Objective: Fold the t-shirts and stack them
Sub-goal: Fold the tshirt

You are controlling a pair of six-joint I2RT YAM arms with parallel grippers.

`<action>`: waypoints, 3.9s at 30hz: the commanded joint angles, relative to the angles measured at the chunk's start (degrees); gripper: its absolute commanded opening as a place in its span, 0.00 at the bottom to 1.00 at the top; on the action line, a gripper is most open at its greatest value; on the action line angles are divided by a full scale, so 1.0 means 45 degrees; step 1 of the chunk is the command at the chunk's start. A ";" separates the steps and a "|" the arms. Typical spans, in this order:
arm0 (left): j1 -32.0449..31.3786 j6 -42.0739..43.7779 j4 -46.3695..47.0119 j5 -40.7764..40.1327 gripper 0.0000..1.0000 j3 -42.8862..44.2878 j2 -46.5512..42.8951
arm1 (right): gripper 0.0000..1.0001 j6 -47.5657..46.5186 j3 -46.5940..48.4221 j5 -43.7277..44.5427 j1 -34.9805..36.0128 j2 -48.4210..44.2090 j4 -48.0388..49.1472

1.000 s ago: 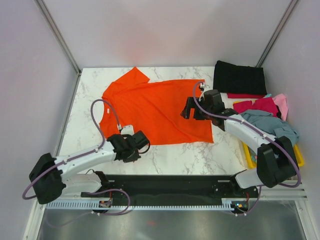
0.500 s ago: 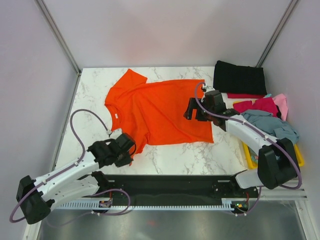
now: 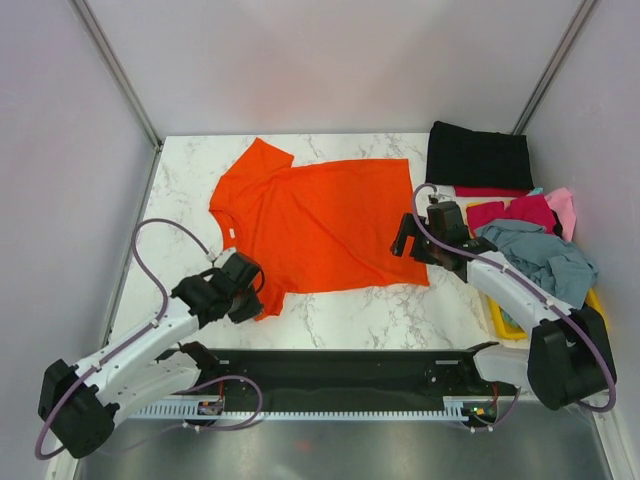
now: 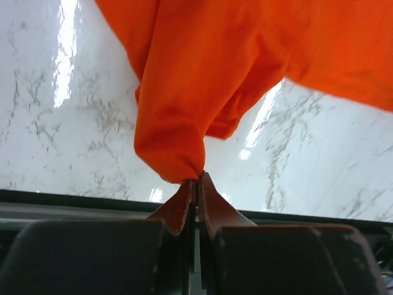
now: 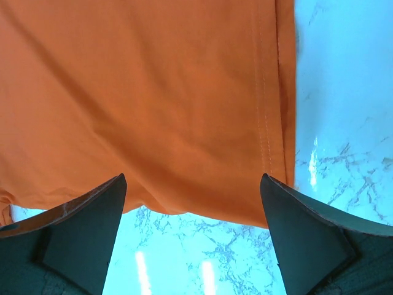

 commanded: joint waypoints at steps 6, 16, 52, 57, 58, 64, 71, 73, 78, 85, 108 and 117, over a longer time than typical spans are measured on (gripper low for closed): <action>0.0850 0.1364 0.1046 0.0892 0.02 0.0054 -0.0508 | 0.98 0.1336 -0.1097 0.1651 0.0019 -0.1218 -0.0942; 0.0869 0.1519 0.1185 0.1148 0.02 0.0013 -0.0647 | 0.78 0.2450 -0.3090 0.2003 -0.0059 -0.1769 -0.0689; 0.2822 0.3921 -0.3012 -0.0258 0.02 0.4661 -0.1994 | 0.00 0.1473 -0.2251 0.2161 -0.1446 -0.4443 -0.2250; 0.2900 0.4253 -0.3717 -0.0453 0.02 0.5362 -0.1936 | 0.00 0.1844 -0.2486 0.1478 -0.1445 -0.4758 -0.2563; 0.2900 0.4350 -0.3756 -0.0512 0.02 0.5481 -0.1916 | 0.00 0.1845 -0.2505 0.1438 -0.1465 -0.4816 -0.2563; 0.3076 0.5577 -0.3114 -0.0376 0.02 0.5911 -0.0435 | 0.00 0.1825 -0.1726 0.1496 -0.1465 -0.3902 -0.2154; 0.4557 0.7299 -0.1786 0.0228 0.02 0.6321 0.1343 | 0.00 0.1455 -0.1197 0.1711 -0.1465 -0.2436 -0.1179; 0.4871 0.7727 -0.1183 0.0444 0.02 0.6438 0.1947 | 0.00 0.1260 -0.0847 0.1906 -0.1445 -0.1794 -0.1002; 0.5634 0.8568 -0.0398 0.1128 0.02 0.7570 0.3841 | 0.00 0.0869 0.0559 0.1985 -0.1445 -0.0132 -0.0552; 0.6044 0.9604 -0.0007 0.1070 0.02 0.9796 0.6733 | 0.00 0.0575 0.2297 0.2531 -0.1484 0.2426 -0.0005; 0.6592 1.1734 -0.0007 0.0640 0.02 1.5071 1.4018 | 0.00 0.0380 0.4447 0.2571 -0.2461 0.6979 0.1049; 0.6729 1.1539 -0.2514 -0.0374 0.44 1.8755 1.6440 | 0.57 -0.0225 0.6827 0.0660 -0.2851 0.8521 0.0700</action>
